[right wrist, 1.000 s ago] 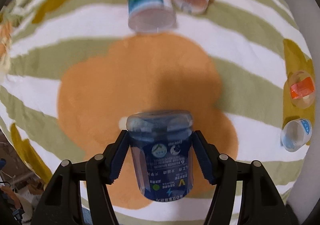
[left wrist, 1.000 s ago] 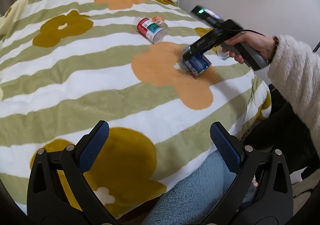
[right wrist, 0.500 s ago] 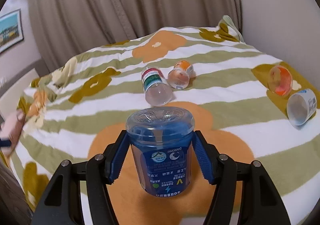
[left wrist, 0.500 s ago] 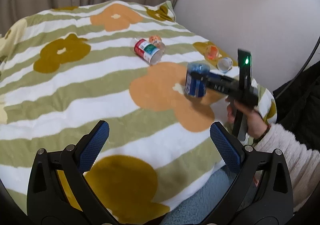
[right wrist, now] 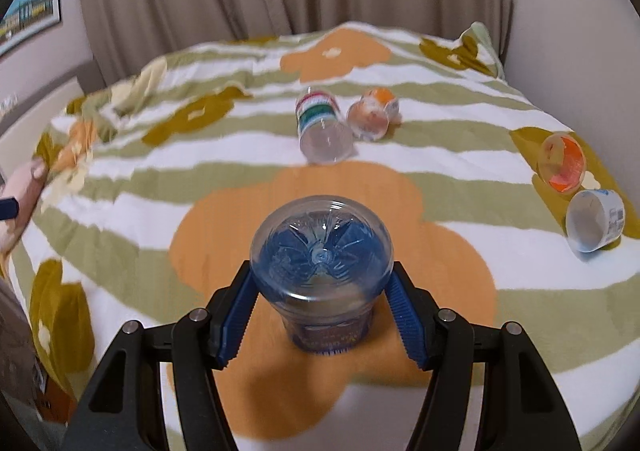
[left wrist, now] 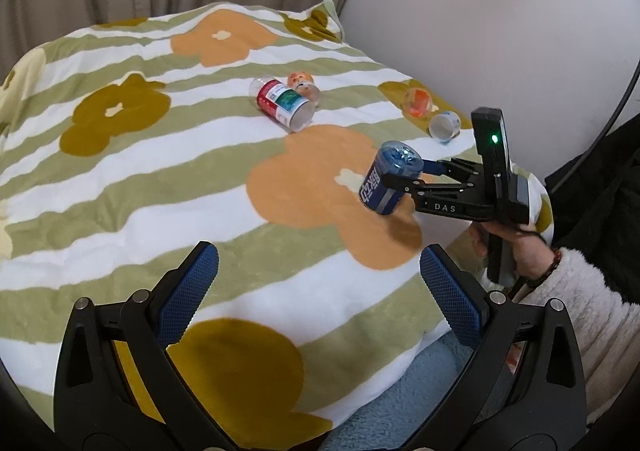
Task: Flip cup upside down
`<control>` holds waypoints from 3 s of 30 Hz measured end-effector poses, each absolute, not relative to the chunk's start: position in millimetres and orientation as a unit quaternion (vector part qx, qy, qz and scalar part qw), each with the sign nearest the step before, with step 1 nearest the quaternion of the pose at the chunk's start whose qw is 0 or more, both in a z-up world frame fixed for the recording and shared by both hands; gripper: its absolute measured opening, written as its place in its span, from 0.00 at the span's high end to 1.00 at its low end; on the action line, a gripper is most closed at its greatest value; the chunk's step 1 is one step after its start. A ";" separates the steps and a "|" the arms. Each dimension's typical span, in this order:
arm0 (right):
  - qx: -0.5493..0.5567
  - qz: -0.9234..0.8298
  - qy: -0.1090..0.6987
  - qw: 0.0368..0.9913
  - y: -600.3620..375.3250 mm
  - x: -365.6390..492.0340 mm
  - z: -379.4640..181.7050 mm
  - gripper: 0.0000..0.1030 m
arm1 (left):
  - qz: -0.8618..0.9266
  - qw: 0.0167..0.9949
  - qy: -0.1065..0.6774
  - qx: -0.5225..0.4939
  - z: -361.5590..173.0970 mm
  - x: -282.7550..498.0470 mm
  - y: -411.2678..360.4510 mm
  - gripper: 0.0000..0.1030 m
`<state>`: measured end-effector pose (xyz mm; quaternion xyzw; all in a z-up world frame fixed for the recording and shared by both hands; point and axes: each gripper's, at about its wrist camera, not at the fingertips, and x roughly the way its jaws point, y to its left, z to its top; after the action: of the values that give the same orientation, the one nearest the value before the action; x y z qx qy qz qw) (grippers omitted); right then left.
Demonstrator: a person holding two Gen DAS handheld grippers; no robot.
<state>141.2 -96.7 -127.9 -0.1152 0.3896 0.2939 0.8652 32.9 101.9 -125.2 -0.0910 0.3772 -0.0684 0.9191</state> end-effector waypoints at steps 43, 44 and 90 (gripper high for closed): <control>-0.037 0.038 0.094 0.994 -193.7 -78.6 110.7 0.00 | -0.039 0.995 0.090 0.011 35.7 -0.6 1.7 0.00; -0.030 0.036 0.095 0.994 -195.8 -81.3 108.8 0.00 | -0.039 0.995 0.088 0.005 33.4 -2.3 -1.5 0.00; -0.025 0.005 0.120 0.992 -200.1 -86.0 103.9 0.00 | -0.039 0.997 0.070 0.005 27.0 -21.0 -15.1 0.00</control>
<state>-86.0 -200.1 103.9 -0.0253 0.1205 0.0049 0.9924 -21.0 -15.1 27.0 0.0052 0.0695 -0.0393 0.9968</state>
